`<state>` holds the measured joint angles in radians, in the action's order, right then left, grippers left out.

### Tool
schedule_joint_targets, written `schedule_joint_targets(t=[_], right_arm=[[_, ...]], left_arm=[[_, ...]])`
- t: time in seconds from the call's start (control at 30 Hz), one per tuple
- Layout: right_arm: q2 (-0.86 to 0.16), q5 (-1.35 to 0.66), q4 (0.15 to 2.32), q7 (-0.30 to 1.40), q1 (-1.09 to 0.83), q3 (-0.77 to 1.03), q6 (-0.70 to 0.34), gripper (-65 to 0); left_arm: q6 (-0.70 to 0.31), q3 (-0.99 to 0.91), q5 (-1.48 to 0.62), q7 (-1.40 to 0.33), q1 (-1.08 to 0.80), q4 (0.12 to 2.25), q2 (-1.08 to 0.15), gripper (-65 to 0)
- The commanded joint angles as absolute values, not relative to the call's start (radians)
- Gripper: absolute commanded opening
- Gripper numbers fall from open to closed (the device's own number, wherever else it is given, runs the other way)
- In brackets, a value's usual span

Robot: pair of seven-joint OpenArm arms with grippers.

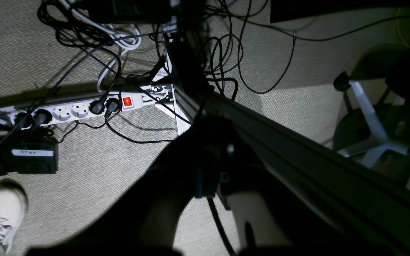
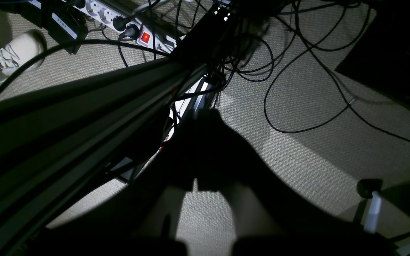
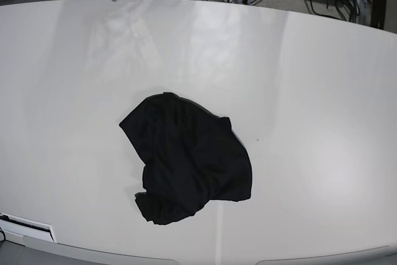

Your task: Layout the t-shirt on the table in an organized manner, then fold the t-shirt properly

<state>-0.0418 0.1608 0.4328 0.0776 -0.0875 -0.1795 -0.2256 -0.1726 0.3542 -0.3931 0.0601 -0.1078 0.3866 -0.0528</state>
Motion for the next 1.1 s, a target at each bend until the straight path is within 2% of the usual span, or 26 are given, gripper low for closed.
schedule_joint_targets(t=[0.0, 0.67, 0.87, 1.07], right_arm=[[-0.044, 0.158, 0.443, 0.064, -0.083, -0.177, -0.232, -64.7], [-0.044, 0.158, 0.443, 0.068, -0.083, -0.177, -0.234, -64.7], [-0.045, 0.159, 0.443, 0.076, -0.083, -0.177, -0.314, -64.7], [-0.047, 0.159, 0.443, 0.102, -0.083, -0.177, -0.311, -65.0]], left_arm=[[-0.183, 0.358, -0.394, 0.070, -0.107, 0.395, -0.049, -65.0], [-0.183, 0.358, -0.393, 0.070, -0.107, 0.395, -0.050, -65.0], [-0.183, 0.358, -0.393, 0.070, -0.107, 0.395, -0.050, -65.0], [-0.183, 0.358, -0.338, 0.011, -0.107, 0.398, -0.050, -65.0]])
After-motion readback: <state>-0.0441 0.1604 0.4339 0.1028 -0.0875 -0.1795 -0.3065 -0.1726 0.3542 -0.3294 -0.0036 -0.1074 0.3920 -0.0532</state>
